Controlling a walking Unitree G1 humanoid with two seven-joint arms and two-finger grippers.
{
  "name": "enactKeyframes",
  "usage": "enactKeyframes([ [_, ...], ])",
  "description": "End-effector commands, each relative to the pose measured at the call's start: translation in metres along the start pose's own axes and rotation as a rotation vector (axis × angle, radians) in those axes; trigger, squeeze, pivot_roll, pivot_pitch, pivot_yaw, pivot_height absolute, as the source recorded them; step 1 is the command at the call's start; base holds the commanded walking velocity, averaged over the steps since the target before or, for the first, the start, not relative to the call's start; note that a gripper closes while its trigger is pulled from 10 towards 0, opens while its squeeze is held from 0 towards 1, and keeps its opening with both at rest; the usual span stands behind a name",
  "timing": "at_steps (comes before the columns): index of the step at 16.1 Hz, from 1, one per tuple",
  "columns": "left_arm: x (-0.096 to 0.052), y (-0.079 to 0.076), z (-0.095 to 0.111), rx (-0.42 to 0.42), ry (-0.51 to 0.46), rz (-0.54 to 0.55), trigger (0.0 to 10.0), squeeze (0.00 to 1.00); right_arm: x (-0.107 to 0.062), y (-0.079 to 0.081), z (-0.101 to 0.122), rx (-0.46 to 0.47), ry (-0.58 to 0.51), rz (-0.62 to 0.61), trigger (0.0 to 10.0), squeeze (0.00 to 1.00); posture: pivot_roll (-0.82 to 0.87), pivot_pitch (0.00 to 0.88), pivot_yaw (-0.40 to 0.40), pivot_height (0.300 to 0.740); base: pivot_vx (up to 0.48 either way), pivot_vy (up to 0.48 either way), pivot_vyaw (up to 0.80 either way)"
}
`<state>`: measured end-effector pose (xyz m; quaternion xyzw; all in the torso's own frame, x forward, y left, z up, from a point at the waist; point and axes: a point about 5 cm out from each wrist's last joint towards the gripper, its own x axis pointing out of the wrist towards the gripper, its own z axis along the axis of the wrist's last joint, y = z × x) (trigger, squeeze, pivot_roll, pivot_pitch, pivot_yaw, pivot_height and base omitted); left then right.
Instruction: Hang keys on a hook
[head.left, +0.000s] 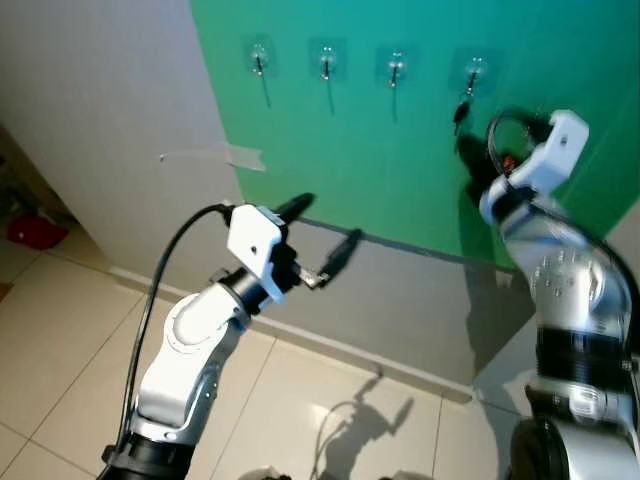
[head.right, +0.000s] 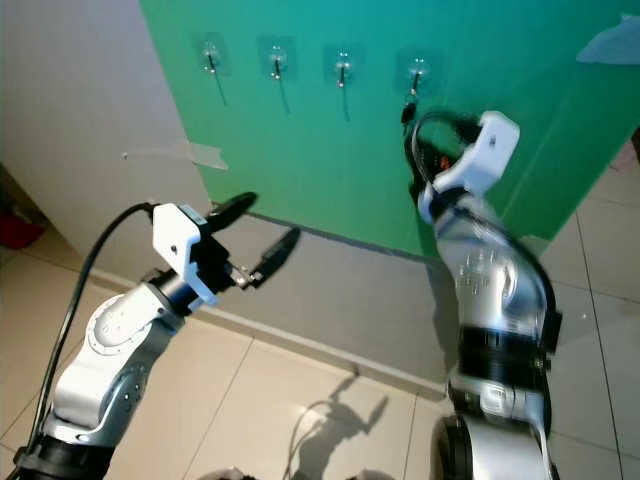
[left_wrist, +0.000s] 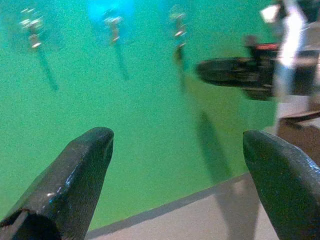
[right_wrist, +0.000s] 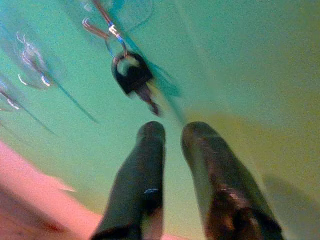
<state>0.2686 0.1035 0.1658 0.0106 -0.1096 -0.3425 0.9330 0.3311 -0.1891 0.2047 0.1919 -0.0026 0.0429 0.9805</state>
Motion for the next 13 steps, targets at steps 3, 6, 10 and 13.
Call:
enactKeyframes([
  [3,-0.026,0.029,-0.032,0.078,0.18,0.243,10.0,0.0,-0.039,-0.018,-0.03,-0.246,0.005,-0.109,10.0,0.0,-0.15,0.052,0.05,0.74,0.0,0.0,0.0],
  [6,-0.042,0.041,-0.056,0.102,0.274,0.363,10.0,0.0,-0.061,-0.031,-0.074,-0.31,0.11,-0.181,10.0,0.0,-0.16,0.054,0.057,0.74,0.0,0.0,0.0],
  [10,-0.051,0.04,-0.069,0.105,0.291,0.445,10.0,0.0,-0.082,-0.035,-0.111,-0.391,0.169,-0.223,10.0,0.0,-0.16,0.053,0.055,0.74,0.0,0.26,0.0],
  [13,-0.057,0.038,-0.077,0.115,0.304,0.472,10.0,0.0,-0.088,-0.044,-0.131,-0.444,0.197,-0.238,10.0,0.0,-0.16,0.049,0.025,0.74,0.0,0.328,0.0],
])
